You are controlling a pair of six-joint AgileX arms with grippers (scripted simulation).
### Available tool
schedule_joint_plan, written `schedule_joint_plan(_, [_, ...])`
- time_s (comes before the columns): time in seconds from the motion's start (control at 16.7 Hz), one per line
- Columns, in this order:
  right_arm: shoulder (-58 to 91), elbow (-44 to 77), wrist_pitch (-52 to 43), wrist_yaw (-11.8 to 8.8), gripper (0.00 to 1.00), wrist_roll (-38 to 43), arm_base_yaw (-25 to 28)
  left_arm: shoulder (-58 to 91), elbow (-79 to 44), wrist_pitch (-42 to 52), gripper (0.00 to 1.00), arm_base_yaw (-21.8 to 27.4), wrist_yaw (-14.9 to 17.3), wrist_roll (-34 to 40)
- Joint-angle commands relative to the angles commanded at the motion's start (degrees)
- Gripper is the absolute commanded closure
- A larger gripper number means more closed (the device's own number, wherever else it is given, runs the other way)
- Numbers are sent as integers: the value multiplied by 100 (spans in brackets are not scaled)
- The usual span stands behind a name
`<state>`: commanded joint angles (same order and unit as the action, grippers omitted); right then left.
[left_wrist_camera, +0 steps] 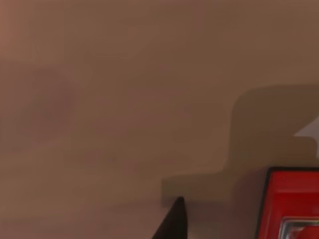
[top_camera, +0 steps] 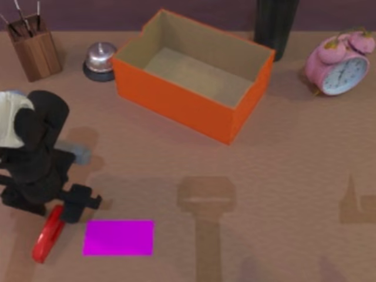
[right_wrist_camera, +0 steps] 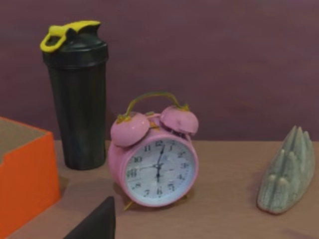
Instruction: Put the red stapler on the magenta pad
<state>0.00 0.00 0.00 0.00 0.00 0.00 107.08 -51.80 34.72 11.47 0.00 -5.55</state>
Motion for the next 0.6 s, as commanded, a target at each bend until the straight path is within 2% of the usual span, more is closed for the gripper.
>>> schedule_joint_plan(0.3, [0, 0, 0, 0, 0, 0, 0, 0, 0, 0, 98, 0, 0, 0])
schedule_joint_plan(0.6, [0, 0, 0, 0, 0, 0, 0, 0, 0, 0, 100, 0, 0, 0])
